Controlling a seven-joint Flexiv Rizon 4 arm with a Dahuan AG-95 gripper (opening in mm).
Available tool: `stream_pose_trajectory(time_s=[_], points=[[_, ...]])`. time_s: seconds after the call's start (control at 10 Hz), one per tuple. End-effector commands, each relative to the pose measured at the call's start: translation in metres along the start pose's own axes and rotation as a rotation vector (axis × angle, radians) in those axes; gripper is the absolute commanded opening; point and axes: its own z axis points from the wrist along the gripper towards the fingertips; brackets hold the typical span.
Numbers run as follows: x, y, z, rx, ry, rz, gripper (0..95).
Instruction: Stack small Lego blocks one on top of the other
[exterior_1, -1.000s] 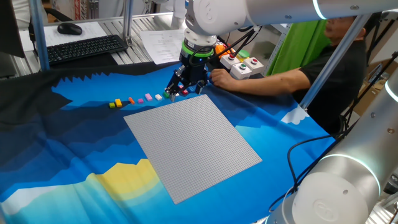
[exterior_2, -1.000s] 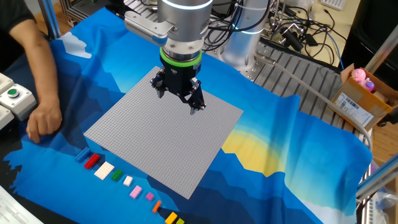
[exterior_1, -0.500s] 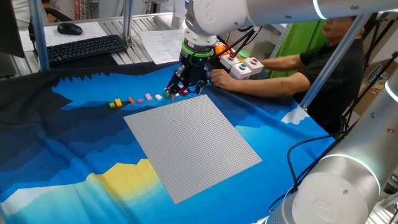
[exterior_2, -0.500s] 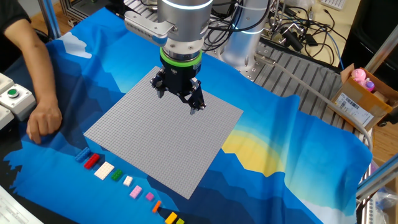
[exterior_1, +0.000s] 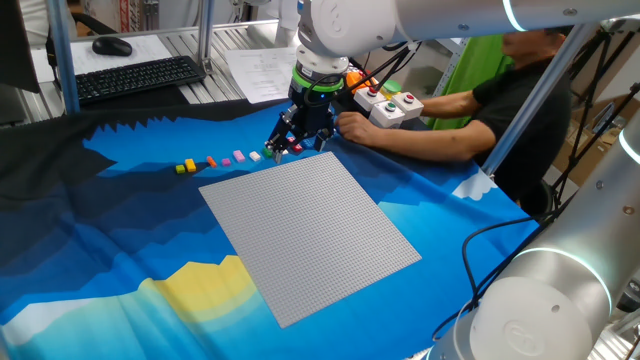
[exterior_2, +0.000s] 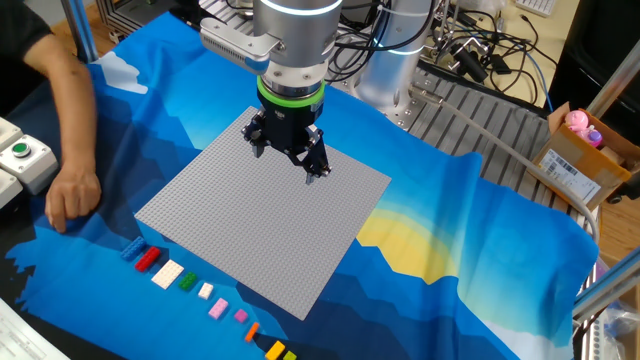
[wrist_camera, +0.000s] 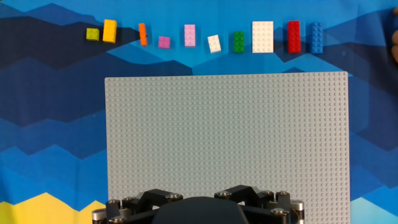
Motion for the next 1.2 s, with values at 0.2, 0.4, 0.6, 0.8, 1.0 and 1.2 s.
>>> stream_pose_trajectory(time_s=[0.2,0.4,0.6,0.8,1.0,1.2], points=[[0.005,0.002,0.001,-0.086,-0.033,0.084,0.0],[0.013,0.007,0.004,-0.086,-0.032,0.086,0.0],[0.019,0.014,0.006,-0.108,-0.031,0.097,0.0],[0.020,0.021,0.003,-0.105,-0.028,0.093,0.0],[0.021,0.023,0.003,-0.104,-0.027,0.099,0.0],[0.021,0.023,0.003,-0.103,-0.026,0.090,0.0]])
